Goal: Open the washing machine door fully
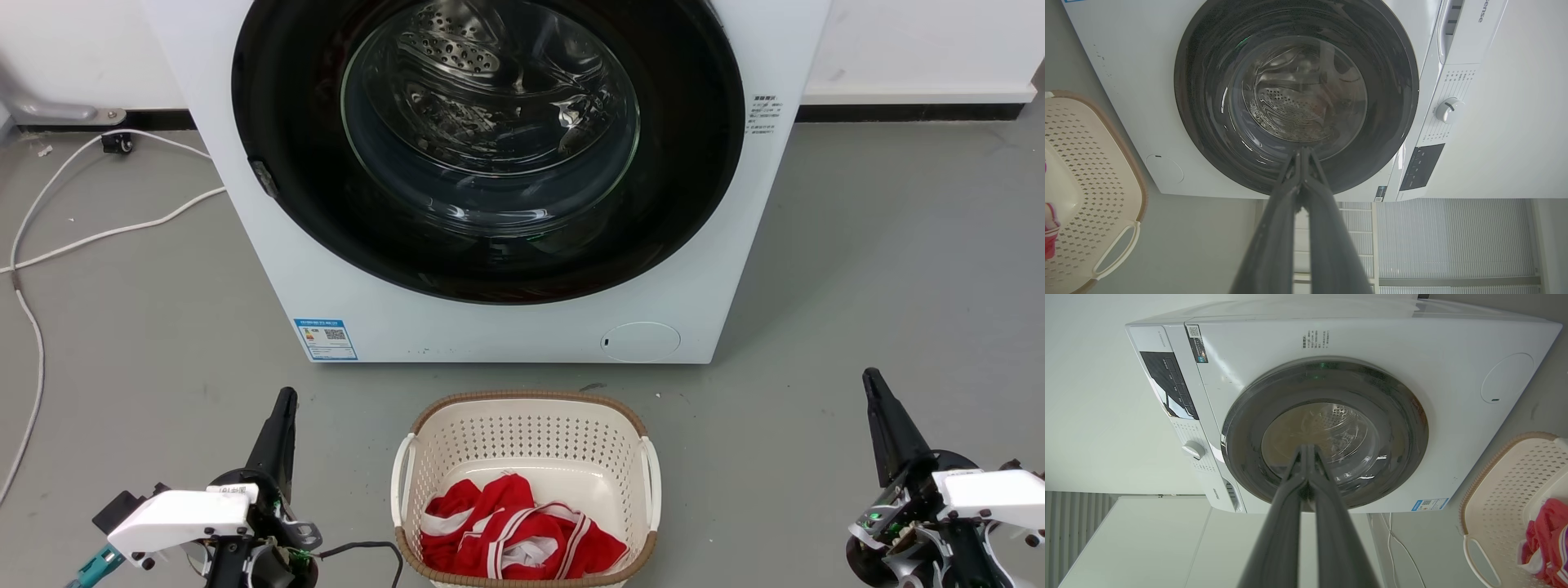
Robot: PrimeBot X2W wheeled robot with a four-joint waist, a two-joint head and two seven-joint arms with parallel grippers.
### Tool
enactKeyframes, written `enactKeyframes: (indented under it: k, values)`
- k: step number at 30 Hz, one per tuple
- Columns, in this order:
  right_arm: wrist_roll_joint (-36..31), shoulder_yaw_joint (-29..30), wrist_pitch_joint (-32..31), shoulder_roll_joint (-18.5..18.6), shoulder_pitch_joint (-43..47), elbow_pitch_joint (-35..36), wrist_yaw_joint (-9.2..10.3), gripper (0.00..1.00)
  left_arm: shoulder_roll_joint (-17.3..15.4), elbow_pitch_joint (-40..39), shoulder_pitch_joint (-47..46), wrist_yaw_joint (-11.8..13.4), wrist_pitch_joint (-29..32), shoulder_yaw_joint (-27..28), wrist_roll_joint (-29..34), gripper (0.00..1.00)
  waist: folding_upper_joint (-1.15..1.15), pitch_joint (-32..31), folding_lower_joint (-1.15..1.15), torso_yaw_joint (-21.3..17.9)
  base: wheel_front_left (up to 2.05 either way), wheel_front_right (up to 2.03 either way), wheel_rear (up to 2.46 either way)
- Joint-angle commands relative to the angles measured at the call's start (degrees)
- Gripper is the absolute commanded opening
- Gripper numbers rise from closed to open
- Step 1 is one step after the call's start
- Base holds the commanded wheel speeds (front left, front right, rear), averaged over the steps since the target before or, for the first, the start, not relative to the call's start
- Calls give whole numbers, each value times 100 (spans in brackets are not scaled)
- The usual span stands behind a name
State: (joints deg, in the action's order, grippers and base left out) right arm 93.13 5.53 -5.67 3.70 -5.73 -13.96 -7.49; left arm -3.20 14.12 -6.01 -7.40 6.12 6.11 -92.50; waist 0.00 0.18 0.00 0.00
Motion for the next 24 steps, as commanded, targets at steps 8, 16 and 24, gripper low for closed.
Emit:
enactKeyframes:
  k: [8, 16, 24]
  values:
    - [16, -5, 26, -14, 50, -35, 0, 100, 14, 51, 29, 2, -38, -42, 9, 100, 0, 1, 0, 0, 0, 0, 0]
    - [-97, -60, 259, -20, 81, 162, 0, 100, 15, -132, -33, 0, -279, -213, 84, 100, 0, 3, 0, 3, 0, 0, 0]
    - [-971, -114, 465, -9, 74, 457, 0, 100, 6, -444, -136, -1, -490, -243, 766, 100, 0, 11, 0, 1, 0, 0, 0]
